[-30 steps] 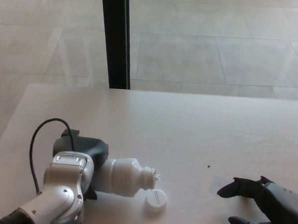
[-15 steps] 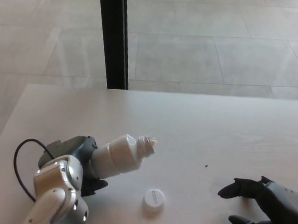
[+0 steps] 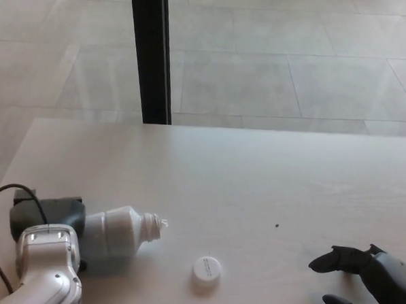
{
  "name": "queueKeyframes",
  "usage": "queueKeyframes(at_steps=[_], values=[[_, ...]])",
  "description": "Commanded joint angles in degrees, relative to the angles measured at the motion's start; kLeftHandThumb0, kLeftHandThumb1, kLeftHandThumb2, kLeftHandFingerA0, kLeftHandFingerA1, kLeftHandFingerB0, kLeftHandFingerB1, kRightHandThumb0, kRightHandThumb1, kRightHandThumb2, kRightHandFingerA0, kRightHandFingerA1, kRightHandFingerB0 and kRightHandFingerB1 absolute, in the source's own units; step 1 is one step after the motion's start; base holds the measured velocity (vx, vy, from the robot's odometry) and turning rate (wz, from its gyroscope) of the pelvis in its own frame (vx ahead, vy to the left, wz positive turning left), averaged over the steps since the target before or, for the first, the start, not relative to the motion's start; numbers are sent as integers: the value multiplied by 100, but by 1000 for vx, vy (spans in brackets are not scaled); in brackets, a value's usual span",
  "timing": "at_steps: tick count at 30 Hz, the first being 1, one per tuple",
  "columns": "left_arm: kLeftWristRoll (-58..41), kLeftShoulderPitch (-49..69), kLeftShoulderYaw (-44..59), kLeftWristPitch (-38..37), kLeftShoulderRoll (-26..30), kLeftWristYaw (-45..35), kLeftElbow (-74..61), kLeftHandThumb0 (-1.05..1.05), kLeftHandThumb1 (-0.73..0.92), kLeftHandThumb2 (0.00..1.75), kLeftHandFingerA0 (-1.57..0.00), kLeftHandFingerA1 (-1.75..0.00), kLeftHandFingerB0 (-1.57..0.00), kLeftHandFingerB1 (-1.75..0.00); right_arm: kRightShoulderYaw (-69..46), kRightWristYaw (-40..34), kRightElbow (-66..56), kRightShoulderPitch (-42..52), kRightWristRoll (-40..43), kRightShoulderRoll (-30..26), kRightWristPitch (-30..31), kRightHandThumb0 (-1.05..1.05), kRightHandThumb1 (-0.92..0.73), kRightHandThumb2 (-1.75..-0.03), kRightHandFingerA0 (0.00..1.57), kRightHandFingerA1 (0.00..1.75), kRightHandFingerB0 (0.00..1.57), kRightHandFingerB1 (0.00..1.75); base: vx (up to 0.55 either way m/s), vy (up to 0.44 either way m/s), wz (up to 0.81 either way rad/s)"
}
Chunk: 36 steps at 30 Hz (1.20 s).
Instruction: The robot uses its left hand to to lift the bottle kept on the middle of the desk and tilts it towards its right hand. It then uses its right hand to rotate its cap to open it and places the bottle and cap back on the desk
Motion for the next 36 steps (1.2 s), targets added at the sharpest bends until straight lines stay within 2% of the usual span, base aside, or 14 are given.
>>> queueKeyframes(at_steps=[1, 2, 3, 4, 5, 6, 8, 9, 10, 16, 17, 18, 19, 36], values=[[154, 352, -609, 48, 149, -1092, 420, -73, 73, 62, -19, -58, -20, -42, -62, -248, 80, -27, 68, -57, -6, -35, -69, -58, 24, 97, 66, 51, 0, 0, 0], [111, 351, -566, 140, 99, -1086, 402, -75, 72, 60, -15, -60, -19, -44, -60, -256, 76, -28, 62, -62, -12, -35, -69, -58, 23, 99, 66, 52, 0, 0, 0], [-13, 380, -416, 311, 1, -1037, 342, -76, 54, 90, -7, -57, -14, -50, -62, -274, 88, -33, 60, -68, -29, -35, -69, -58, 22, 99, 64, 50, 0, 0, 0], [-190, 421, -201, 502, -112, -996, 269, -78, 53, 92, -3, -50, -13, -49, -66, -327, 137, -45, 62, -71, -78, -36, -68, -58, 22, 100, 63, 50, 0, 0, 0], [-321, 427, -47, 588, -196, -966, 290, -76, 69, 61, -3, -47, -16, -37, -64, -389, 188, -58, 44, -78, -115, -37, -68, -58, 21, 101, 62, 50, 0, 0, 0], [-353, 435, 15, 627, -233, -958, 290, -80, 52, 93, -2, -40, -10, -45, -65, -408, 196, -59, 42, -80, -119, -37, -67, -58, 21, 101, 61, 50, 0, 0, 0], [-343, 454, 80, 667, -275, -961, 279, -80, 52, 93, -2, -40, -10, -45, -63, -428, 206, -61, 48, -82, -124, -37, -67, -58, 21, 101, 61, 50, 0, 0, 0], [-404, 466, 190, 630, -322, -920, 281, -91, 56, 94, 0, -23, -11, -9, -65, -486, 241, -63, 51, -87, -174, -38, -67, -57, 19, 105, 60, 51, 0, 0, 0], [-482, 484, 333, 639, -393, -857, 276, -88, 52, 75, 0, -3, 0, -3, -65, -522, 266, -66, 51, -89, -202, -39, -68, -57, 18, 106, 58, 51, 0, 0, 0], [-1120, 609, 1417, 514, -789, -640, -78, -101, 56, 74, 0, 0, 0, 0, -54, -633, 333, -110, 32, -134, -276, -40, -64, -58, 12, 114, 50, 46, 0, 0, 0], [-1129, 615, 1472, 430, -809, -617, -91, -105, 67, 62, 0, 0, 0, 0, -53, -630, 339, -111, 43, -126, -266, -41, -65, -58, 11, 113, 49, 44, 0, 0, 0], [-1243, 635, 1648, 266, -875, -502, -164, -105, 56, 78, 0, 0, 0, 0, -51, -609, 328, -109, 59, -108, -238, -41, -68, -57, 14, 109, 48, 40, 0, 0, 0], [-1348, 677, 1851, 137, -968, -372, -254, -105, 66, 64, 0, 0, 0, 0, -46, -587, 296, -101, 51, -109, -206, -42, -69, -57, 13, 110, 48, 40, 0, 0, 0], [-1716, 1149, 2678, -489, -1345, -46, -834, -105, 67, 66, 0, 0, 0, 0, -6, -620, 324, -72, -7, -198, -216, -44, -67, -57, 13, 112, 48, 38, 0, 0, 0]])
